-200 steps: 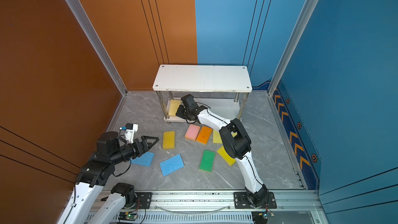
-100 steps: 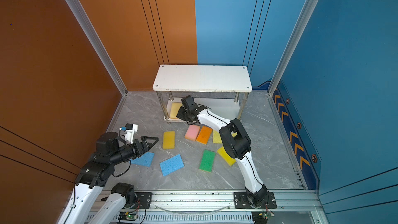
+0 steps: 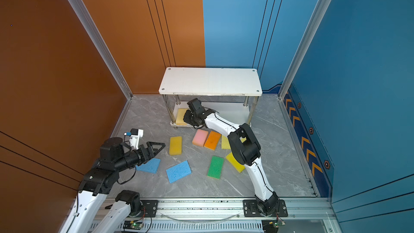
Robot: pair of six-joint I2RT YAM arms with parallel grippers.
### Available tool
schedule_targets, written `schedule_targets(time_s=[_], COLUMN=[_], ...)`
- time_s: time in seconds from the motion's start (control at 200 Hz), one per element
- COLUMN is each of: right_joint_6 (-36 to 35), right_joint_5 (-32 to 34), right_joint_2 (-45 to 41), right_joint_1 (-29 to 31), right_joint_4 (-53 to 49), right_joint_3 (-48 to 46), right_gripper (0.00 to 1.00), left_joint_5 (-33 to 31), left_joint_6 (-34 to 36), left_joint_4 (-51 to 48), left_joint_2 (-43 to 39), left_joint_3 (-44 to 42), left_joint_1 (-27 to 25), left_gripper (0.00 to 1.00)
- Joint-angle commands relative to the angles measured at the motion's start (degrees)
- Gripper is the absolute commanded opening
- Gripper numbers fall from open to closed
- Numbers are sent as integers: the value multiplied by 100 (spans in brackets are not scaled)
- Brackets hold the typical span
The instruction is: Place and organize the cleaning sponges onto the shelf
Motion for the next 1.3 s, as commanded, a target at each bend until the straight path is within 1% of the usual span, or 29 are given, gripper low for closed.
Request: schedule_targets(time_s=[0.0, 0.255, 0.425, 0.445, 0.631, 0.651, 0.696, 0.791, 0.816, 0.931, 1.026, 1.086, 1.151, 1.231, 1.291], right_joint_6=[31, 37, -116, -161, -703, -747, -830, -847, -860, -933, -959, -955, -951, -925, -892], right_joint_5=[-1, -1, 226, 263, 442, 457, 497, 535, 535, 624, 653, 659, 667, 675, 683], right_joint_2=[113, 13, -208, -252, -810, -1044, -1287, -1804, -1930, -2522, -3040, -3363, -3686, -4066, -4346], right_joint_1=[61, 61, 61, 58, 61, 64, 61, 61, 242, 398, 505, 560, 593, 622, 632], right_joint_4=[-158, -163, -155, -155, -114, -96, -47, 115, 127, 129, 87, -12, -162, -352, -492], right_joint_3=[123, 69, -132, -309, -946, -1057, -1324, -2024, -2176, -2866, -3373, -3648, -3964, -4369, -4683], right_gripper=[32, 35, 40, 40, 44, 44, 44, 44, 45, 45, 46, 47, 48, 48, 49], left_joint_5=[124, 127, 119, 117, 115, 117, 120, 139, 159, 210, 369, 449, 383, 19, -384], left_joint_6=[94, 85, 92, 94, 180, 201, 232, 302, 313, 407, 554, 618, 656, 683, 683], left_joint_4=[-93, -92, -86, -85, -85, -85, -85, -84, -85, -85, -85, -83, -85, -83, -64], left_joint_2=[-58, -54, -45, -49, 31, 45, 62, 71, 80, 124, 230, 357, 484, 659, 840], left_joint_3=[-90, -85, -73, -73, -73, -74, -86, -143, -162, -240, -245, -238, -245, -252, -237], left_joint_1=[40, 38, 40, 40, 53, 49, 63, 88, 94, 100, 67, -39, -288, -806, -1325], left_gripper=[82, 82, 82, 82, 82, 83, 83, 84, 84, 84, 84, 84, 85, 85, 85])
